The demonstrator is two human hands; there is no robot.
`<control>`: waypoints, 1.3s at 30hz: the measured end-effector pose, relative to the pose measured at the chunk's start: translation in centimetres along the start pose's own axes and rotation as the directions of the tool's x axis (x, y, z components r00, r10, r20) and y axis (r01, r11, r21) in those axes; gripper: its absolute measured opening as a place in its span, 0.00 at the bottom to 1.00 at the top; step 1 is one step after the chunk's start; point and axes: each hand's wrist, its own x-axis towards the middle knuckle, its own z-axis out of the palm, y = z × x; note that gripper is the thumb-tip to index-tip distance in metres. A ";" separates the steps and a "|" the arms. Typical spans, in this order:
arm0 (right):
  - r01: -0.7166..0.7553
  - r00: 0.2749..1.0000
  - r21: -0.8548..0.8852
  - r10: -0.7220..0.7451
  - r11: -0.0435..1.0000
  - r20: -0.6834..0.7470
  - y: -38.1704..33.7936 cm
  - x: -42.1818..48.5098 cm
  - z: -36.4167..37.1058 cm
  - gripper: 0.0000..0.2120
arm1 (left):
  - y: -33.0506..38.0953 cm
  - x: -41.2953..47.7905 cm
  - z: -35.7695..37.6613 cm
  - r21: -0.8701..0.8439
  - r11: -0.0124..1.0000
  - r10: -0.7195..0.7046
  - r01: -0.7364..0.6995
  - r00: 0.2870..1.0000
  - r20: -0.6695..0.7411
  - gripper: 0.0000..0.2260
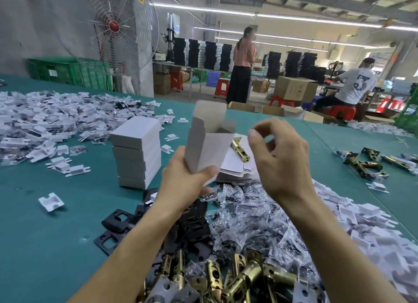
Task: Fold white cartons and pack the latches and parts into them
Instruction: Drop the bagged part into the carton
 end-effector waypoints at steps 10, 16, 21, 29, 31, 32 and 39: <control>0.131 0.270 -0.275 0.233 0.953 0.934 0.1 -3.9 6.3 0.28 | 0.9 0.7 -0.9 -0.128 0.984 0.099 -0.124 0.978 -0.185 0.18; 0.280 0.345 -0.232 0.127 0.931 0.930 0.0 -5.2 7.0 0.26 | 1.5 0.4 -0.7 -0.260 0.953 0.108 -0.153 0.978 -0.176 0.15; 0.229 0.348 -0.219 0.130 0.948 0.928 -0.1 -5.1 6.8 0.16 | 1.7 0.2 -0.8 -0.304 0.947 0.063 -0.105 0.988 -0.144 0.13; -0.076 0.703 -0.206 0.199 0.976 0.683 1.0 -3.2 3.5 0.08 | 1.0 0.5 -0.5 -0.307 0.947 0.052 -0.095 0.988 -0.145 0.09; -0.201 0.768 -0.141 0.246 0.969 0.591 1.2 -2.7 2.1 0.07 | 0.7 0.5 -0.5 -0.288 0.954 0.044 -0.078 0.992 -0.122 0.08; -0.292 0.784 -0.079 0.286 0.953 0.551 1.1 -2.4 1.3 0.07 | 0.5 0.5 -0.6 -0.259 0.964 0.040 -0.067 0.993 -0.111 0.08; -0.455 0.872 0.295 0.353 0.841 0.339 0.1 -0.2 -4.2 0.10 | -0.1 -0.1 -0.1 -0.020 1.000 0.008 -0.006 0.994 0.108 0.10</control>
